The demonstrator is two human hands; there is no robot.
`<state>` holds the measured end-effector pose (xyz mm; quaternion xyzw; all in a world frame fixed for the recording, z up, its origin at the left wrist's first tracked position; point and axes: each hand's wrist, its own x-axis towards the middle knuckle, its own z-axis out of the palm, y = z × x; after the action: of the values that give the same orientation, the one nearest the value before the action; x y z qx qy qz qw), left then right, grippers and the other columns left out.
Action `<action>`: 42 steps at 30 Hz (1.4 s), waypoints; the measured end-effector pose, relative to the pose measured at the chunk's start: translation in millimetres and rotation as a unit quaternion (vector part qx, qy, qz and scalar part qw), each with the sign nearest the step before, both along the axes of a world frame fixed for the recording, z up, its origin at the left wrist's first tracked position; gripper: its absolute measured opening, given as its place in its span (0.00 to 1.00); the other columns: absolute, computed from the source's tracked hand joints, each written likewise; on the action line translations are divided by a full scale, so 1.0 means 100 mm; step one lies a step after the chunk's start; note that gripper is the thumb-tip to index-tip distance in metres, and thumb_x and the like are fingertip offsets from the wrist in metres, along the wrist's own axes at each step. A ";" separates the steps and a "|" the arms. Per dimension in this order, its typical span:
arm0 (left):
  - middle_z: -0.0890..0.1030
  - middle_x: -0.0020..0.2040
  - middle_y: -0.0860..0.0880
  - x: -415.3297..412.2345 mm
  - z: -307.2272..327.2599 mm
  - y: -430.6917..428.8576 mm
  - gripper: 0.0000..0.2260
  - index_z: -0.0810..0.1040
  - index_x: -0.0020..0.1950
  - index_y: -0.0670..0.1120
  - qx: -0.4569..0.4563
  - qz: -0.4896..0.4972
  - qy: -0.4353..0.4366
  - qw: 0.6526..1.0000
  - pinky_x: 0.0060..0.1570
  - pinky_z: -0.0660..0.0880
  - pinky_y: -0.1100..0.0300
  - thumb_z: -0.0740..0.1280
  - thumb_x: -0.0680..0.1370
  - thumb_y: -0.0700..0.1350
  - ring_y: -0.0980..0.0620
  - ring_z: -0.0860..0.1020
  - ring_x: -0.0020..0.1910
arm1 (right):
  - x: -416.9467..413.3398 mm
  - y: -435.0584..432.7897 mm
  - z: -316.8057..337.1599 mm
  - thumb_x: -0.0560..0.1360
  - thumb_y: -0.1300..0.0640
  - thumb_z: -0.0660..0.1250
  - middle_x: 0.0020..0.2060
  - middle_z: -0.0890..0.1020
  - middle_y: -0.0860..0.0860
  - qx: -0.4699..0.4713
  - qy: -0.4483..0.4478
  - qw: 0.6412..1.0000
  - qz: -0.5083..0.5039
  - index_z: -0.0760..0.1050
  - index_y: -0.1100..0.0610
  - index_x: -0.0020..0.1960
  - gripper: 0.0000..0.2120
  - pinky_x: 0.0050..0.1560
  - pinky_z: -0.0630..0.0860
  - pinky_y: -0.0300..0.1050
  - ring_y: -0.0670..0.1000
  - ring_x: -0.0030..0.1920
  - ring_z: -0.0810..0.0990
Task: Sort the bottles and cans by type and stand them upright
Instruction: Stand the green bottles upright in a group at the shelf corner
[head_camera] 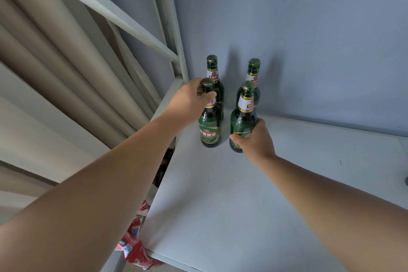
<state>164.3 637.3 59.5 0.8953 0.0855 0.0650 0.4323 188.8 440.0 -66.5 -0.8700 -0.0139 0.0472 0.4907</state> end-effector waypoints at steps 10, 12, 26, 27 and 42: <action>0.82 0.58 0.54 -0.12 0.00 -0.05 0.14 0.78 0.65 0.50 0.013 0.025 0.014 1.000 0.63 0.76 0.52 0.68 0.80 0.51 0.54 0.80 0.59 | -0.15 -0.11 0.14 0.66 0.48 0.80 0.53 0.80 0.49 -0.028 0.012 1.000 0.004 0.70 0.53 0.62 0.30 0.46 0.76 0.45 0.51 0.50 0.81; 0.81 0.61 0.54 -0.15 -0.02 -0.05 0.18 0.76 0.67 0.50 0.020 0.026 0.017 0.999 0.65 0.75 0.50 0.69 0.79 0.54 0.53 0.79 0.62 | -0.19 -0.13 0.17 0.66 0.48 0.79 0.52 0.80 0.49 -0.037 0.007 0.999 0.003 0.70 0.53 0.61 0.29 0.47 0.77 0.46 0.52 0.51 0.81; 0.72 0.75 0.50 -0.91 -0.16 -0.48 0.28 0.65 0.78 0.48 0.092 0.048 0.103 0.989 0.69 0.68 0.52 0.68 0.81 0.55 0.49 0.72 0.73 | -0.68 -0.74 0.44 0.72 0.44 0.76 0.73 0.71 0.55 -0.080 0.020 0.995 0.053 0.61 0.59 0.77 0.42 0.64 0.70 0.46 0.55 0.72 0.71; 0.72 0.75 0.49 -0.98 -0.16 -0.54 0.29 0.66 0.78 0.48 0.097 0.050 0.104 0.989 0.68 0.68 0.53 0.68 0.81 0.56 0.49 0.72 0.72 | -0.74 -0.81 0.45 0.73 0.44 0.75 0.73 0.70 0.55 -0.083 0.019 0.995 0.058 0.62 0.59 0.77 0.41 0.65 0.69 0.46 0.55 0.72 0.71; 0.75 0.72 0.49 -1.42 -0.04 -1.84 0.27 0.70 0.76 0.47 0.105 -0.031 0.057 0.992 0.69 0.69 0.56 0.70 0.79 0.55 0.50 0.74 0.71 | -1.54 -2.01 0.34 0.75 0.42 0.72 0.74 0.68 0.53 -0.113 0.055 0.991 0.047 0.60 0.57 0.78 0.40 0.62 0.68 0.45 0.53 0.72 0.69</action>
<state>22.3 453.4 55.3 0.9401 0.0746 0.0091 0.3324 34.8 238.8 -32.2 -0.9142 -0.0227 0.1195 0.3867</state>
